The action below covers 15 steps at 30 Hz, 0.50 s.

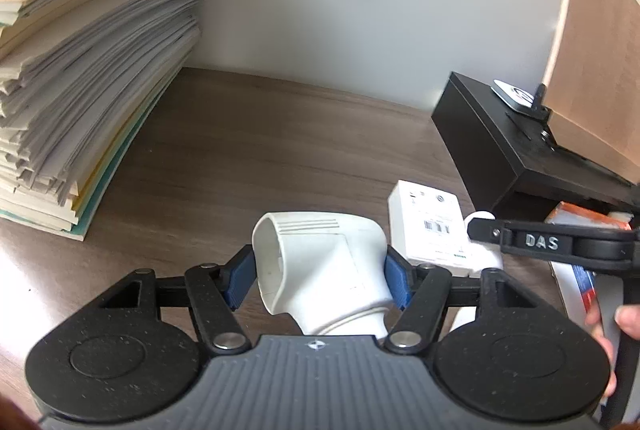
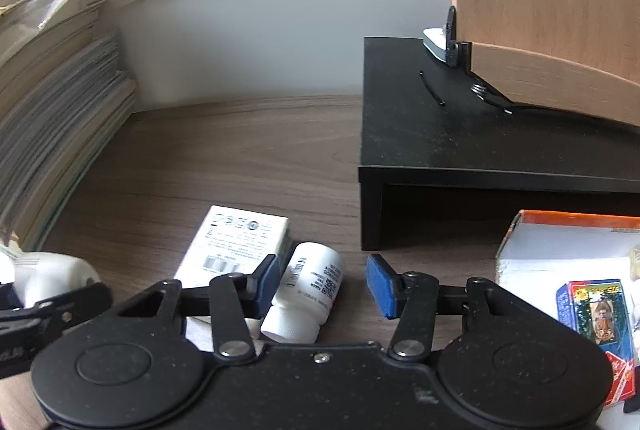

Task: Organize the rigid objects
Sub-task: 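Grasp the white plug adapter with the left tool while the right tool grasps the white pill bottle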

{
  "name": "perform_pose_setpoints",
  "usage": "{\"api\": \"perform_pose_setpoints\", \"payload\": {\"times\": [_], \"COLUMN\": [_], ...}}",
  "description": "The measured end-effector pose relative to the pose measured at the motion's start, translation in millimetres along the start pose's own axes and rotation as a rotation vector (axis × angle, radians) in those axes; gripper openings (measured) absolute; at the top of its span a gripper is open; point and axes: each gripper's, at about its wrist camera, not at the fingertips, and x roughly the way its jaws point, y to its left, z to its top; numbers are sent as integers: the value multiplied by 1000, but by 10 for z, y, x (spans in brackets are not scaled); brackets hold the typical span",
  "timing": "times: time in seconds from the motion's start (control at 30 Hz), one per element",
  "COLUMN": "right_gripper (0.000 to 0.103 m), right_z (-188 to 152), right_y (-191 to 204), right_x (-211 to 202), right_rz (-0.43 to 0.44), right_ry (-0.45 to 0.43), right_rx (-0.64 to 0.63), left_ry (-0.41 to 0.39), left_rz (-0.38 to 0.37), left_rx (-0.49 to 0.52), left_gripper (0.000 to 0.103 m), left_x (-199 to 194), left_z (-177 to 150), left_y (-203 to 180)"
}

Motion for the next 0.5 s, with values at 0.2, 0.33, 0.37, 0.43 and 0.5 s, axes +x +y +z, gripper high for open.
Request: {"api": "perform_pose_setpoints", "payload": {"times": [0.2, 0.33, 0.37, 0.43, 0.5], "right_gripper": [40, 40, 40, 40, 40], "right_z": [-86, -131, -138, -150, -164], "right_y": [36, 38, 39, 41, 35], "right_x": [86, 0, -43, -148, -268], "right_rz": [-19, -28, -28, -23, -20], "right_ry": [6, -17, -25, -39, -45], "right_rx": [-2, -1, -3, -10, -15], "left_ry": [1, -8, -10, -12, -18], "left_rz": [-9, -23, -26, -30, -37], "left_rx": [4, 10, 10, 10, 15], "left_gripper": [66, 66, 66, 66, 66], "left_x": [-19, -75, -89, -121, -166], "left_z": [-24, -43, -47, -60, -73], "left_y": [-39, -78, -93, -138, -205]}}
